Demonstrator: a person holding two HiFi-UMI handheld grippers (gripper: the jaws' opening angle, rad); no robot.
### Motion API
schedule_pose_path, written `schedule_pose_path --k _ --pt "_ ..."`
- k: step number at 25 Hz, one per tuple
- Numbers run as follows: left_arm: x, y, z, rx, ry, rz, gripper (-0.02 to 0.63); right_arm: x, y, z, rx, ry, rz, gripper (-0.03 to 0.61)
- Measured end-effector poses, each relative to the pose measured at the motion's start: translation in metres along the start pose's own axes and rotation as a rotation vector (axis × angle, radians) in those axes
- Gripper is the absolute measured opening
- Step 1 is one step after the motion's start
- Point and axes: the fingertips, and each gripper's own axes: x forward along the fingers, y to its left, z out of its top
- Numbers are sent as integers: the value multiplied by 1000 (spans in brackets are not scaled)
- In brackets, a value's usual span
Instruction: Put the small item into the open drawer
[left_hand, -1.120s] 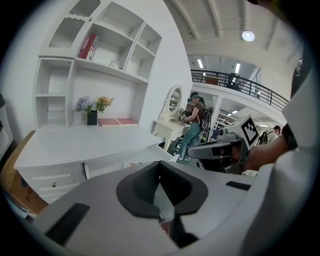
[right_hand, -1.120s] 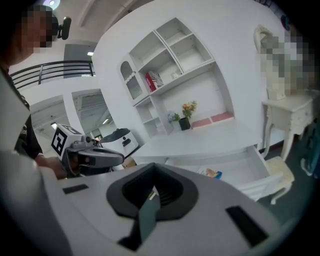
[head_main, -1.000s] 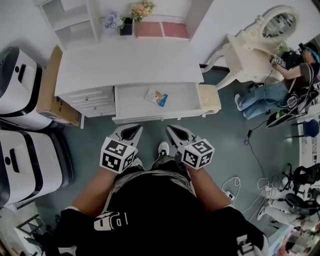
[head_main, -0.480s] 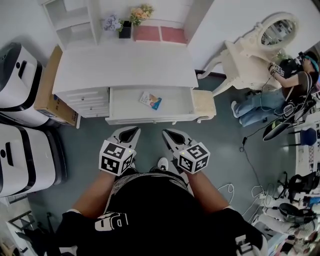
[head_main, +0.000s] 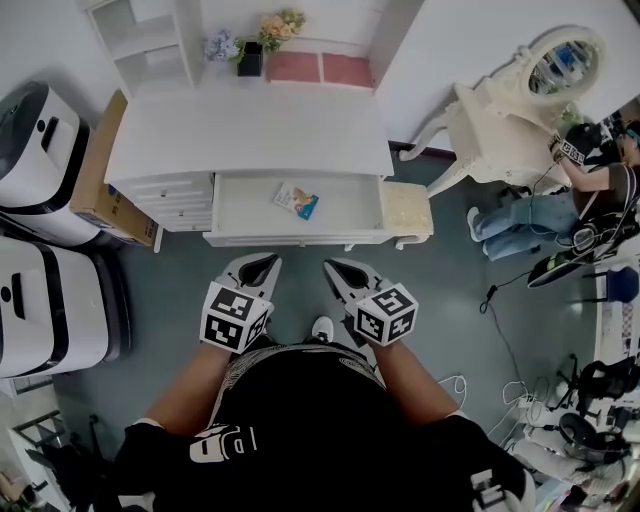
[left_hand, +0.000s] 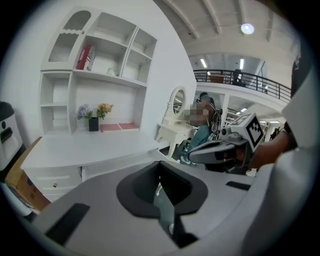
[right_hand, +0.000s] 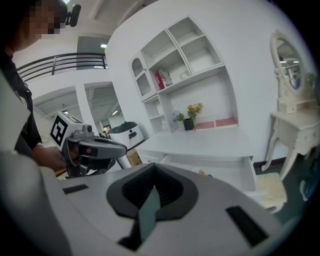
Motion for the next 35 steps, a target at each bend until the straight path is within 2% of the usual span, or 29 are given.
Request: schedule_pose_path --k 5,35 --pt "4 -6 -1 -20 6 -1 14 -3 -3 -1 -2 -3 13 6" --pt "14 -14 8 9 14 -30 14 -1 -8 4 5 -2 24 6"
